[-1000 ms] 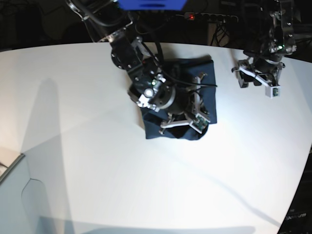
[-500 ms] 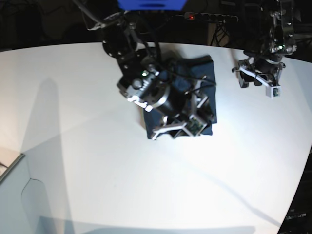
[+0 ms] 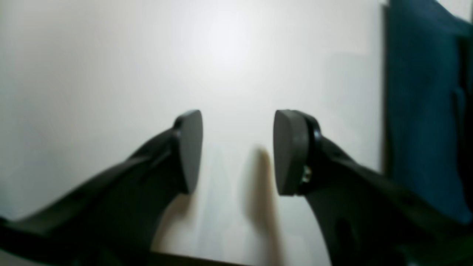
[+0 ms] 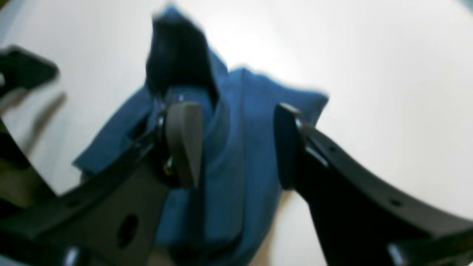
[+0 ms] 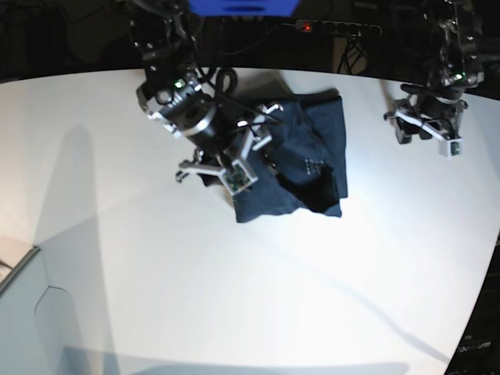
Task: Layout the t-shirt on the table in an organized manner, then fold the t-shirt properly
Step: 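Raise the right gripper off the stack and move the left gripper toward it, then grasp the stack's edges with both grippers, then adjust the left gripper's grasp along the stack edge beside the right gripper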
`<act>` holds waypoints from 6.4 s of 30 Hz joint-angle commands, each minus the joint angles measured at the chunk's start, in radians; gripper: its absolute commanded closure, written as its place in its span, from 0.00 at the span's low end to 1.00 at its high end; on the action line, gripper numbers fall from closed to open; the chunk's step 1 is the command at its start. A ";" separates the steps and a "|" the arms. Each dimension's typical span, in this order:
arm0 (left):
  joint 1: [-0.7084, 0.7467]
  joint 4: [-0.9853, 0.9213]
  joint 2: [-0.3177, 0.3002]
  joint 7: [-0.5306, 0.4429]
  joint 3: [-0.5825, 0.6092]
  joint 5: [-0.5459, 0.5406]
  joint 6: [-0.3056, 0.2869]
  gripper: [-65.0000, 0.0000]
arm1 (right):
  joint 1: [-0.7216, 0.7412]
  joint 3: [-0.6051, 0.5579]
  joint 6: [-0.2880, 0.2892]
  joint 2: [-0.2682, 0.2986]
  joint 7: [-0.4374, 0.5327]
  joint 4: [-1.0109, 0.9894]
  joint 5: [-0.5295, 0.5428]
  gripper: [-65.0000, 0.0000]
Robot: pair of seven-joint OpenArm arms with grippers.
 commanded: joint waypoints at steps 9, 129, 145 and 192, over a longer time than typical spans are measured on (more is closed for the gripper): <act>-0.006 0.020 -0.011 -0.019 -0.111 -0.008 -0.004 0.53 | -0.019 -0.192 -0.003 0.008 0.026 -0.185 0.013 0.52; 0.010 0.219 0.141 0.306 0.178 -0.057 -0.001 1.00 | -0.008 0.006 -0.001 0.092 0.128 -0.005 0.012 0.52; 0.007 0.162 0.142 0.308 0.098 -0.057 -0.003 0.95 | -0.008 0.006 -0.001 0.092 0.128 -0.008 0.012 0.52; -0.151 0.070 0.222 0.316 0.058 -0.057 -0.003 0.18 | -0.006 0.006 -0.001 0.112 0.122 -0.005 0.012 0.52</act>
